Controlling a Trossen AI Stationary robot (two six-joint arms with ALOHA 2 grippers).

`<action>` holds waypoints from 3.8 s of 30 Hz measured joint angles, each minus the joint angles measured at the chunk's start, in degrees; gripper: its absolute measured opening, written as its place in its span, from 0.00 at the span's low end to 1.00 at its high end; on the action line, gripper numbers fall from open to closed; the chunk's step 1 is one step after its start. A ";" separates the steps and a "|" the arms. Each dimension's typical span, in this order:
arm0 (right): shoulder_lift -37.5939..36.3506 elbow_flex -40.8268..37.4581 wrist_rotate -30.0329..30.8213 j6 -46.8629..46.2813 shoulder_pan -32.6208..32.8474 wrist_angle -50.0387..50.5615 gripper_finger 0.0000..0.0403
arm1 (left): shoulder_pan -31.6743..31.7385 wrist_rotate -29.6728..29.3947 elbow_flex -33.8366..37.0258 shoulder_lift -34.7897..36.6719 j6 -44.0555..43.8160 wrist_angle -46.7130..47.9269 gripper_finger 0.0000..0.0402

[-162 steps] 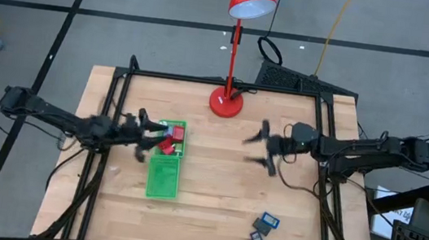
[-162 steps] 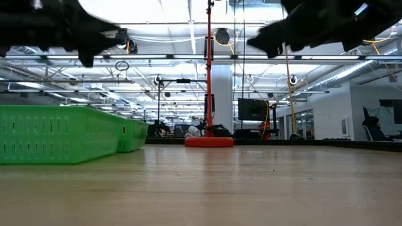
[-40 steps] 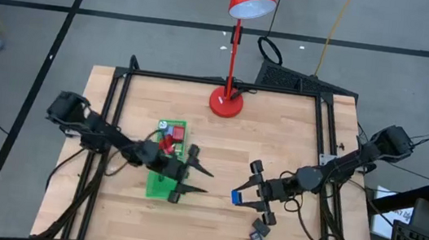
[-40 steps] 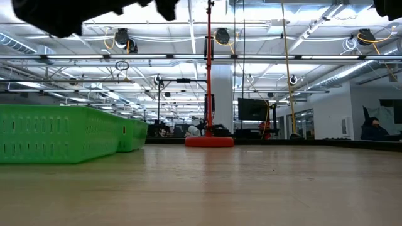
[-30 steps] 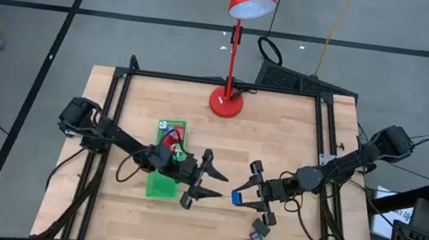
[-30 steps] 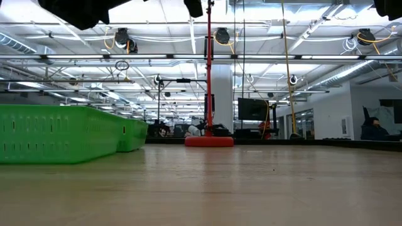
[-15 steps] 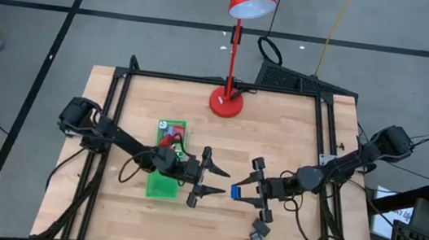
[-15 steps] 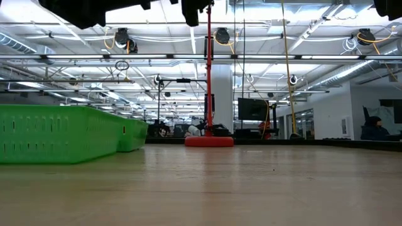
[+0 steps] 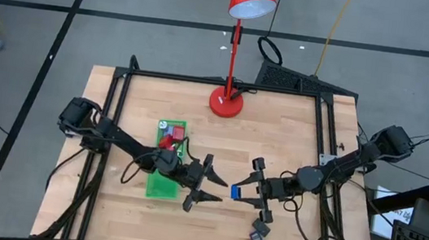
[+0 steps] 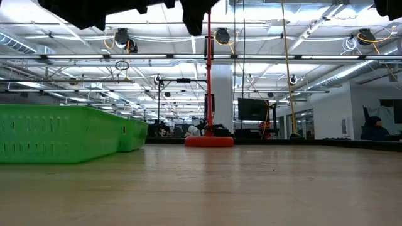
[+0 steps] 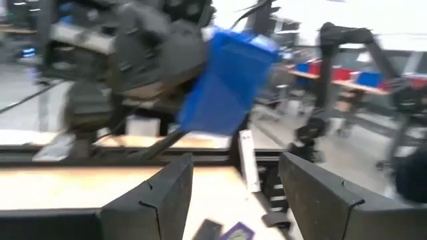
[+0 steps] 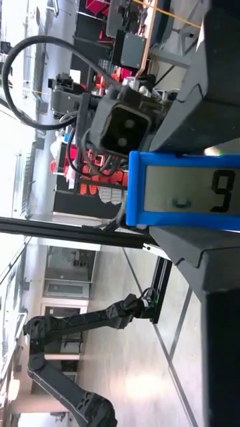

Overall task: Pick & Place Office items
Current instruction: Put the top blue digital timer into the bottom green bin

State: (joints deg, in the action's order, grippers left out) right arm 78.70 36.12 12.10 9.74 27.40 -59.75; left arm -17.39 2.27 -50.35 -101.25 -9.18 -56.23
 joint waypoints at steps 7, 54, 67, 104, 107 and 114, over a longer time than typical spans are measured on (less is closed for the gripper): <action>0.00 0.00 0.02 0.03 -0.06 -0.02 0.37 | -1.91 -16.63 0.00 0.01 4.30 3.70 0.69; 0.00 0.02 0.08 -0.38 -0.46 1.46 0.37 | -2.51 -17.46 -15.63 -9.53 11.90 5.84 0.44; -0.16 0.02 1.54 -3.14 -0.40 2.90 0.43 | -2.81 -17.84 -15.63 -9.46 11.44 6.00 0.45; -18.97 0.00 9.09 -0.69 1.94 28.75 0.66 | -17.66 -50.11 16.72 25.65 1.30 18.64 0.39; -18.97 0.00 9.11 -0.76 1.47 28.91 0.66 | -20.58 -53.96 21.29 29.20 -0.75 19.36 0.39; -18.88 0.00 9.09 -2.77 0.68 29.77 0.66 | -24.01 -59.50 30.01 33.40 -12.14 23.54 0.41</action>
State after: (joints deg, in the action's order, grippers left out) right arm 59.81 36.12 21.19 6.96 28.08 -29.98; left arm -41.40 -57.23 -20.34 -67.85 -21.32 -32.70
